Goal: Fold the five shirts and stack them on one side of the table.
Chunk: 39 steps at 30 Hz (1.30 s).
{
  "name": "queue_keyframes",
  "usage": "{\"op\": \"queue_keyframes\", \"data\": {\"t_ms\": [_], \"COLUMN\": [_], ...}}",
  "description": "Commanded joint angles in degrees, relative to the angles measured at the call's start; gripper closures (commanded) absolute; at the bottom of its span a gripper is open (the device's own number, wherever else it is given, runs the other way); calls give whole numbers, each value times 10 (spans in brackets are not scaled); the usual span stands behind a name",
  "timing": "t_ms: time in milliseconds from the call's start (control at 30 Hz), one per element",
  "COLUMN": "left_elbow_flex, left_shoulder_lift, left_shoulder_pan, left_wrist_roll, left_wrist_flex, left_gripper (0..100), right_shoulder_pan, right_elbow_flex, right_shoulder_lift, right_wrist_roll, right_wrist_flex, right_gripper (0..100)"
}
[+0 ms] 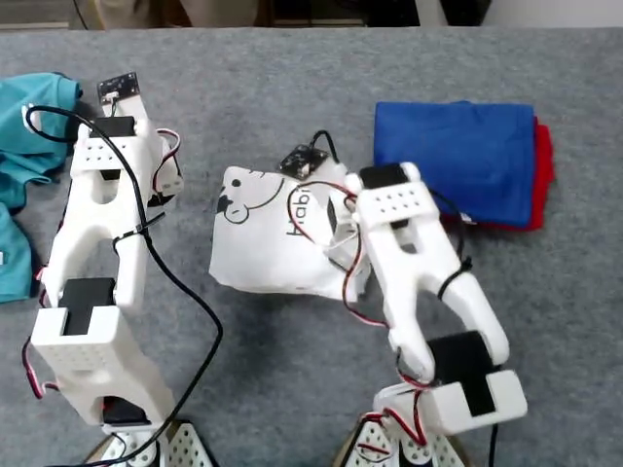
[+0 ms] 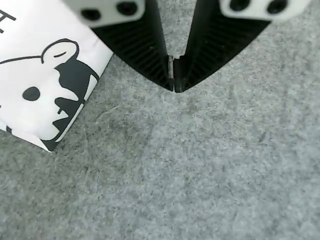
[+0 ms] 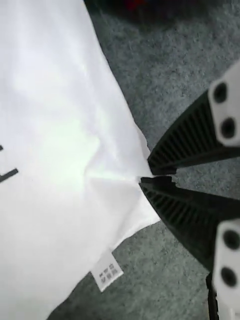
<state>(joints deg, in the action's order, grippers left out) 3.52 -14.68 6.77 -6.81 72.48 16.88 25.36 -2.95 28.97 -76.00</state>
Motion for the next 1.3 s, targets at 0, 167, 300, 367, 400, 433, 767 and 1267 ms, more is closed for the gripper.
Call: {"op": "queue_keyframes", "data": {"t_ms": [0,167,300,367,400,433,767,1267], "left_elbow_flex": [17,17,18,18,18,24,164,164], "left_shoulder_lift": [7,7,7,7,7,7,6,-18], "left_shoulder_pan": [1,1,-11,-25,-32,-39,-107,-148], "left_wrist_roll": [4,4,3,3,3,3,2,3], "left_wrist_flex": [4,5,4,5,5,6,89,72], "left_gripper": [981,981,981,981,981,981,981,981], "right_shoulder_pan": [-12,-48,-73,-74,-74,-74,-29,-56], "right_elbow_flex": [10,12,10,10,8,5,-138,-497], "right_shoulder_lift": [-35,-37,-38,-38,-38,-39,-43,429], "right_wrist_roll": [4,4,4,14,15,13,-37,-51], "right_wrist_flex": [1,1,-4,-9,-12,-18,-25,23], "right_gripper": [993,967,864,829,824,825,989,996]}}
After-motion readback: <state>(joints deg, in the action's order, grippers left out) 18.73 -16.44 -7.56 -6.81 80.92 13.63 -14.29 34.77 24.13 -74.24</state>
